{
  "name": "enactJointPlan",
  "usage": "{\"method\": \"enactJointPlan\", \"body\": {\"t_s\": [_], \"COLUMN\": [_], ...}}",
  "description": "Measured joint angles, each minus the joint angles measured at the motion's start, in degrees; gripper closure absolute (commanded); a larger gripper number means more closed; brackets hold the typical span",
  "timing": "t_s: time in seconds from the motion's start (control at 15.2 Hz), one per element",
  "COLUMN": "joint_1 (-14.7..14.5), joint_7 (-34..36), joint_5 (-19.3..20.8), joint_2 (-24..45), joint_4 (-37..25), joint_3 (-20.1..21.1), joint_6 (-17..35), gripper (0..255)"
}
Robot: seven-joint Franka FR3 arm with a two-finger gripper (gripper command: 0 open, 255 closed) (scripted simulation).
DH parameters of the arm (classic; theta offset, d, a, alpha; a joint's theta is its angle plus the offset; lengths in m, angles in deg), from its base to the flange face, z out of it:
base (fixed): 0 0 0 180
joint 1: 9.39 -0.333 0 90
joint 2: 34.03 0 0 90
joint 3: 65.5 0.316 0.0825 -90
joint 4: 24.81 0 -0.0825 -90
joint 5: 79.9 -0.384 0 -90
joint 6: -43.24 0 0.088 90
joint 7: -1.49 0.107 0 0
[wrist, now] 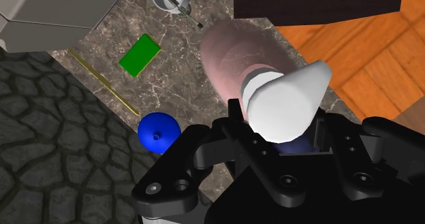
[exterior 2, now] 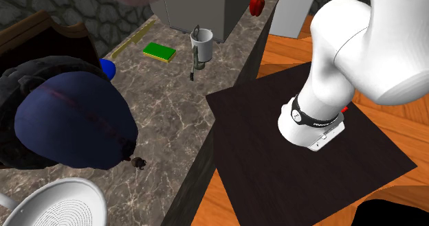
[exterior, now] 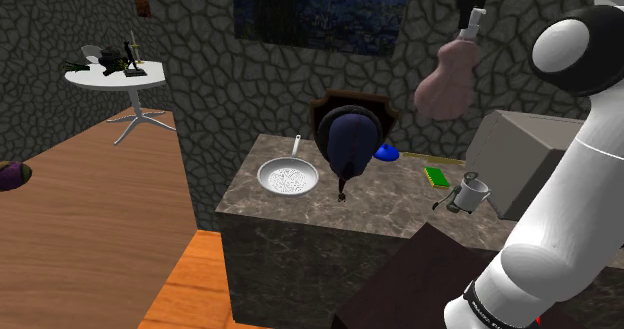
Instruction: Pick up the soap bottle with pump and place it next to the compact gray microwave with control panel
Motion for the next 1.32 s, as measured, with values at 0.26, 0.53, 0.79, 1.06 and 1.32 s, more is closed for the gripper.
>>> {"method": "enactJointPlan", "body": {"t_s": [0.26, 0.53, 0.79, 1.06, 1.32], "joint_1": [3.98, 3.59, 3.94, 5.64, 7.36], "joint_7": [-3.07, -6.07, -9.73, -14.78, -19.83], "joint_5": [-3.81, -0.49, 3.55, 6.35, 8.81], "joint_2": [8.34, 2.30, -4.76, -9.07, -12.34], "joint_4": [-16.22, -7.60, 1.14, 6.21, 9.49], "joint_3": [-1.57, -2.53, -3.51, -5.53, -7.73], "joint_6": [-8.17, -4.98, -2.20, -0.22, 1.04], "gripper": [255, 255, 255, 255, 255]}}
